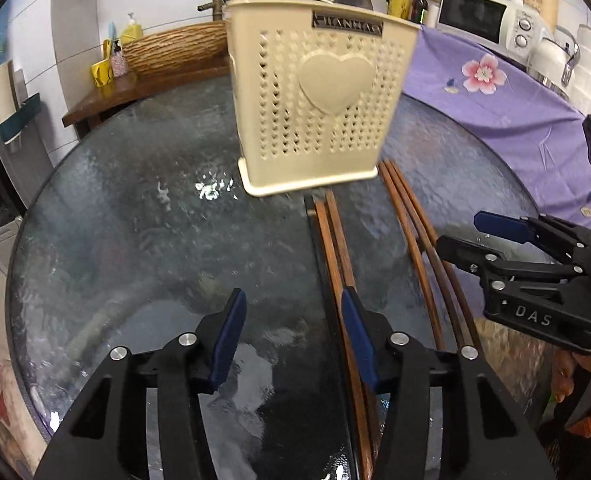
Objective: Organize utensils
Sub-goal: 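Withdraw both tools from the holder back over the table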
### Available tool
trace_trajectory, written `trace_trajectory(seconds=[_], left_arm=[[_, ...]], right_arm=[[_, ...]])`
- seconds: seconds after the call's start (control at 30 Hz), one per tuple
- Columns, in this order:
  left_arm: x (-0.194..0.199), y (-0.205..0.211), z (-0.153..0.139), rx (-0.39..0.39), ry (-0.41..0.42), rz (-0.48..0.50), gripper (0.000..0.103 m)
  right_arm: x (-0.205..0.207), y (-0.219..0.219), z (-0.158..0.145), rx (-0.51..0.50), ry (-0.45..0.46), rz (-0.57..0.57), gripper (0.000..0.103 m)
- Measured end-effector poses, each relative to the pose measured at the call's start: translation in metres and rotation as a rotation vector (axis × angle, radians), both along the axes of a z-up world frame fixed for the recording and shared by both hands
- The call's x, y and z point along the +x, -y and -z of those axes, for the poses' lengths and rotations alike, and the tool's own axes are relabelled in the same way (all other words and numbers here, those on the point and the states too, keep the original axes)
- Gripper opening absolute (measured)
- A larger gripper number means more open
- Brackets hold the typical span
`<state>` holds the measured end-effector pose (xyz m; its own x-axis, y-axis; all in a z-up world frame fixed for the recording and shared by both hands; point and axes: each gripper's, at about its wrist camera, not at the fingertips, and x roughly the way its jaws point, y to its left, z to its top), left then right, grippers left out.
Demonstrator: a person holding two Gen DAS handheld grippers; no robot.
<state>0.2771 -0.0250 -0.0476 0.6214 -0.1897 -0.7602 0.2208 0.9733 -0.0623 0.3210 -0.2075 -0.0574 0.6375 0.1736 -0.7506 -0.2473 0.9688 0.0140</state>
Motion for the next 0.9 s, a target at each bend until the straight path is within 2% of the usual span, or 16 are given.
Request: trace_trajectory(seconds=[0.3,0.37,0.5,0.67,0.73,0.83,0.9], left_arm=[[-0.002,0.009,0.01,0.027,-0.011,0.017,0.047],[-0.002,0.003,0.011,0.009,-0.005,0.011,0.047],[-0.001,-0.02,0.012,0.044,-0.001,-0.059,0.047],[0.0,-0.055,0.012,-0.032,-0.019,-0.154,0.047],[-0.001,-0.052,0.008,-0.048,-0.007,-0.144,0.046],[-0.002,-0.034,0.003,-0.094,-0.018,-0.062,0.047],[-0.002,-0.022,0.004,-0.077,-0.02,-0.033,0.047]], right_arm=[[0.003,0.001,0.003,-0.029,-0.009,0.01,0.06],[0.002,0.005,0.003,-0.045,-0.008,0.014,0.06],[-0.003,0.029,0.004,-0.053,-0.014,0.056,0.06],[-0.006,0.049,-0.001,-0.012,-0.01,0.104,0.06],[-0.005,0.047,-0.004,-0.015,-0.007,0.093,0.06],[-0.002,0.039,-0.006,-0.019,-0.009,0.064,0.06],[-0.001,0.034,-0.006,-0.026,-0.005,0.056,0.06]])
